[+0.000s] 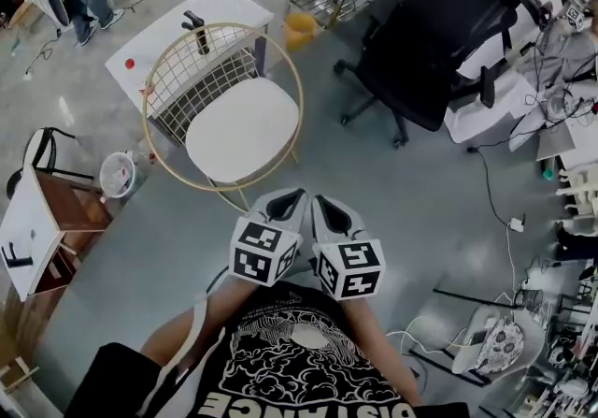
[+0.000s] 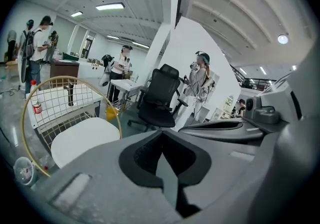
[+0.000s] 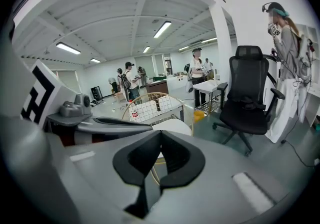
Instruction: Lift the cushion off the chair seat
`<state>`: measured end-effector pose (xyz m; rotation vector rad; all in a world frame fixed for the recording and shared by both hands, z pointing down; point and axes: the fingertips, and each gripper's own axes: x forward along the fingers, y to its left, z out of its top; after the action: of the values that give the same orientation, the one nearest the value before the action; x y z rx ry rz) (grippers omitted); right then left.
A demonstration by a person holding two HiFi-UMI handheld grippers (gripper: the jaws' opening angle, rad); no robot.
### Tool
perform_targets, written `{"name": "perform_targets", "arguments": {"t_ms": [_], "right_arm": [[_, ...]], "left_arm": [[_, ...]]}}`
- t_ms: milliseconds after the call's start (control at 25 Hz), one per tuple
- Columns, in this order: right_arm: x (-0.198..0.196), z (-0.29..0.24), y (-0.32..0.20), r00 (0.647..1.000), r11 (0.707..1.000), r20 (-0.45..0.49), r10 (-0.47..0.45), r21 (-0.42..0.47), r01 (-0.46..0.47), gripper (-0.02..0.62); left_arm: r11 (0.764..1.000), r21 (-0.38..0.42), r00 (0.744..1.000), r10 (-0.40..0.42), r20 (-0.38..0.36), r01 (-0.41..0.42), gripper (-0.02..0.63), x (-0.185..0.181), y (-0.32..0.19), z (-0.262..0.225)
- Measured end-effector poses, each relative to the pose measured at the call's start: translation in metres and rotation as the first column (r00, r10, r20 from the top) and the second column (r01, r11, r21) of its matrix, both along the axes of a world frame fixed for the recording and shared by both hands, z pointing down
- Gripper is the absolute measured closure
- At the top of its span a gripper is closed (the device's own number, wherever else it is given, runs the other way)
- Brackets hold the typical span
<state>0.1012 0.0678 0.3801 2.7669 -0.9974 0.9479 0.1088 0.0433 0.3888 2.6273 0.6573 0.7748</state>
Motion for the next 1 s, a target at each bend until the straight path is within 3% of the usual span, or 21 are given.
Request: {"name": "perform_targets", "arguments": {"t_ms": [320,520,720,1000], "right_arm": [[0.031,0.003,-0.042,0.991,0.991,-0.012,-0.137,0.011,0.137,0.598],[0.056,0.008,-0.064,0.966,0.966,-0.015,-0.256,0.034,0.257,0.598],[0.08,0.017,-0.074,0.92,0.918,0.001,-0.393,0.048,0.392,0.598],[0.11,0.03,-0.078,0.809,0.809,0.028,-0.588,0.052,0.586,0.598]], "left_arm": [[0.992,0.011,0.992,-0.125,0.003,0.125,0.611,0.027,-0.043,0.006],[0.97,0.005,0.97,-0.243,-0.007,0.243,0.611,0.05,-0.065,0.01],[0.925,-0.01,0.925,-0.38,0.014,0.38,0.611,0.07,-0.074,0.019],[0.828,-0.07,0.831,-0.554,0.049,0.556,0.609,0.096,-0.07,0.039]]}}
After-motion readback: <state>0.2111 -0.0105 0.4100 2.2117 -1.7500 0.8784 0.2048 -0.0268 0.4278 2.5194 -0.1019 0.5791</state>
